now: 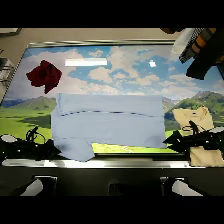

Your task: Fold the clothes and pants, and hang the long-sleeved shirts on hangers.

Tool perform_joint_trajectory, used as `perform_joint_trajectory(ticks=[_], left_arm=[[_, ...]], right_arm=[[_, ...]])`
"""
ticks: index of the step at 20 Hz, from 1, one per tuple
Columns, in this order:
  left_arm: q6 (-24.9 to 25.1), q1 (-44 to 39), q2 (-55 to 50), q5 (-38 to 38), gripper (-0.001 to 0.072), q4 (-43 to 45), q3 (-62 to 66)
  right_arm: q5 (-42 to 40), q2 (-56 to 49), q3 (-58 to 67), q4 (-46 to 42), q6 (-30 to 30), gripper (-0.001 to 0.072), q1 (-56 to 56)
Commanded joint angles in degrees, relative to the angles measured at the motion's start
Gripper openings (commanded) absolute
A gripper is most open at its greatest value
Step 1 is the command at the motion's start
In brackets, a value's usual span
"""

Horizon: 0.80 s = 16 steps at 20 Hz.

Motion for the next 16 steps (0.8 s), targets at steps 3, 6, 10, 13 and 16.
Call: perform_joint_trajectory(ticks=[3,6,10,13,16], left_arm=[[-0.20,-0.04,0.04,-0.15,0.0017,0.00,0.07],[-0.17,-0.04,0.04,-0.20,0.0017,0.00,0.26],[-0.26,-0.04,0.09,-2.27,0.0015,0.24,5.09],[-4.72,-0.04,1.36,-7.10,0.0015,0.66,11.39],[-9.86,-0.04,6.32,-13.44,0.0015,2.93,14.95]], right_arm=[[-1.79,-0.04,-2.73,3.17,-1.73,0.0374,0.00],[-3.32,-0.04,-2.73,6.12,-2.45,0.0249,3.82],[-3.69,0.44,-2.69,5.95,-1.51,0.0036,11.32],[-0.87,4.15,-2.64,1.60,3.13,0.0035,11.21],[4.04,13.51,-2.67,-5.03,9.70,0.0035,11.21]])
